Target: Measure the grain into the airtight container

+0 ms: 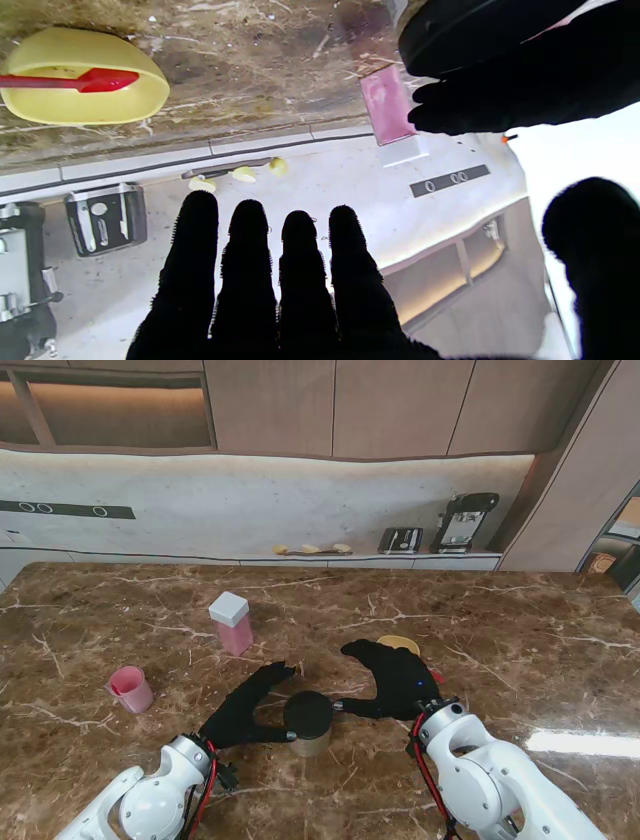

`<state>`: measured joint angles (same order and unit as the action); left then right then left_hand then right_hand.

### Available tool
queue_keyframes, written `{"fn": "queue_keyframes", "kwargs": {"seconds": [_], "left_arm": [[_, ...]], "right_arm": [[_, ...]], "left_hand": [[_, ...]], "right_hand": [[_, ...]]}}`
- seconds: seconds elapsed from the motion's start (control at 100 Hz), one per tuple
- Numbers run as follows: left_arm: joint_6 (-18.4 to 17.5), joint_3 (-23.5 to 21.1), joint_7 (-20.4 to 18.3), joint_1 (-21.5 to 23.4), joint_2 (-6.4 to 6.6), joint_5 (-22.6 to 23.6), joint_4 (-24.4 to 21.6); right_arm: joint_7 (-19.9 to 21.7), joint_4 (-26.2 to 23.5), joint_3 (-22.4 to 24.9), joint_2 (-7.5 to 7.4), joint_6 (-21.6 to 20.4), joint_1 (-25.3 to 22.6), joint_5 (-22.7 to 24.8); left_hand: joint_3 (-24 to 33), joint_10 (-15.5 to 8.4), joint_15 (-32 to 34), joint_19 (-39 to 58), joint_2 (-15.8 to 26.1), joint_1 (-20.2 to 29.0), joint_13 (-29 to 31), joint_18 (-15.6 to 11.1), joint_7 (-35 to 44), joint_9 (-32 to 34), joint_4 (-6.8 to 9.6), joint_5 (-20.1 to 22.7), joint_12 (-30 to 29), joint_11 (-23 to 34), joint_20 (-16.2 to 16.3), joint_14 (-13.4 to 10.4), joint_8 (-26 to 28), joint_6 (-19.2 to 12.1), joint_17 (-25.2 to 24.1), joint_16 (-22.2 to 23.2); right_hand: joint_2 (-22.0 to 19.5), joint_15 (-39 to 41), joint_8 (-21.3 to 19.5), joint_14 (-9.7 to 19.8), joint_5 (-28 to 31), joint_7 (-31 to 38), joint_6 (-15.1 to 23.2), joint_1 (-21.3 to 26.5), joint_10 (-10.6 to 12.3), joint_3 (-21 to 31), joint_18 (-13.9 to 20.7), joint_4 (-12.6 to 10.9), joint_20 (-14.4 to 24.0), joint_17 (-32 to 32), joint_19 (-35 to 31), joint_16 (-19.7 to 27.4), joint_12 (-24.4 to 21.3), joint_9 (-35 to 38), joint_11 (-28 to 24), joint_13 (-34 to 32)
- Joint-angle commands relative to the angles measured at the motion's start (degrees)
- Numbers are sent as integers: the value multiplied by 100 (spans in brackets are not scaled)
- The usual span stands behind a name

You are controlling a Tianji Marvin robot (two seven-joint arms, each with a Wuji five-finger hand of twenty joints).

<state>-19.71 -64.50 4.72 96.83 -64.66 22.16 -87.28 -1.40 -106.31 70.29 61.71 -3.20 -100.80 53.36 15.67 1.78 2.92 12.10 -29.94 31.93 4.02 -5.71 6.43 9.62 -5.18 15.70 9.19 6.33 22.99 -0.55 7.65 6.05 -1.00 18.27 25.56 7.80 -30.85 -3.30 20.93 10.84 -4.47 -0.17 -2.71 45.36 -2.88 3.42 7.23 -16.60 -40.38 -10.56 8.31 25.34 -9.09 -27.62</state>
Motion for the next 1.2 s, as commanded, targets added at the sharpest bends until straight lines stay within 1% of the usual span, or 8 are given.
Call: {"fn": "queue_keyframes", "kwargs": {"seconds": [0.0,0.13,0.22,0.35,0.44,0.47,0.6,1.19], "left_arm": [[43,-80,-90,87,28,93,-227],[163,-314,-233,263,77,240,-608],[231,-486,-271,385,104,419,-856],[402,-753,-284,700,140,821,-1397],[469,-841,-163,831,130,1004,-1595],[502,-859,-89,866,121,1070,-1646],[635,-928,113,993,92,1236,-1833],[901,-902,307,1128,52,1313,-2073]], "right_arm": [[-26,56,81,-33,-108,-94,82],[-277,205,332,7,-684,-130,-178],[-372,330,447,46,-1067,-110,-529],[-478,536,547,90,-1472,-39,-877],[-590,680,564,127,-1619,10,-1059],[-635,736,567,138,-1671,31,-1100],[-739,914,575,177,-1849,93,-1306],[-882,893,667,210,-1818,-95,-1363]], "left_hand": [[-348,-238,143,223,242,-18,109,-163,95,81,108,137,-78,135,-180,-86,-72,-30,44,-1],[-1155,-166,212,689,776,125,259,-37,229,114,298,308,77,324,-143,59,32,-1,39,29],[-1371,-77,292,1188,965,143,411,54,280,156,367,447,166,478,-83,191,89,33,50,46],[-1556,140,539,2490,1222,48,787,347,397,459,434,767,234,584,79,593,213,132,46,148],[-1565,232,714,2942,1355,-38,1081,440,535,735,462,998,280,664,94,729,299,166,206,212],[-1565,274,757,3015,1405,-75,1159,472,571,810,469,1059,292,686,95,775,320,172,257,226],[-1527,378,928,3265,1569,-191,1489,562,701,1194,515,1322,341,772,115,865,392,196,460,281],[-1441,422,1009,3428,1691,-201,1699,631,671,1292,515,1267,369,757,86,852,389,155,576,316]], "right_hand": [[-193,-105,98,198,80,-4,-28,-366,-100,124,232,-312,-211,77,167,127,-142,59,200,197],[-415,-121,191,233,168,-44,-115,-410,-137,189,273,-574,-236,41,187,132,-170,192,237,127],[-457,-130,282,221,284,10,-181,-263,-152,196,270,-1136,-249,-22,171,122,-162,329,230,25],[-456,-76,291,218,378,71,-224,-229,-151,217,254,-1308,-227,-147,101,96,-126,496,153,-141],[-446,-18,281,194,573,216,-216,-464,-146,22,210,-1098,-189,-273,-10,55,-39,721,43,-344],[-470,-16,250,200,613,347,-192,-568,-132,33,201,-825,-175,-311,-64,36,21,817,29,-415],[-530,42,234,179,798,446,-168,-652,-140,-33,160,-621,-152,-463,-147,7,72,1034,-13,-604],[-483,14,243,193,648,369,107,-284,86,-66,155,-390,-60,-314,-273,-100,228,1068,105,-574]]}}
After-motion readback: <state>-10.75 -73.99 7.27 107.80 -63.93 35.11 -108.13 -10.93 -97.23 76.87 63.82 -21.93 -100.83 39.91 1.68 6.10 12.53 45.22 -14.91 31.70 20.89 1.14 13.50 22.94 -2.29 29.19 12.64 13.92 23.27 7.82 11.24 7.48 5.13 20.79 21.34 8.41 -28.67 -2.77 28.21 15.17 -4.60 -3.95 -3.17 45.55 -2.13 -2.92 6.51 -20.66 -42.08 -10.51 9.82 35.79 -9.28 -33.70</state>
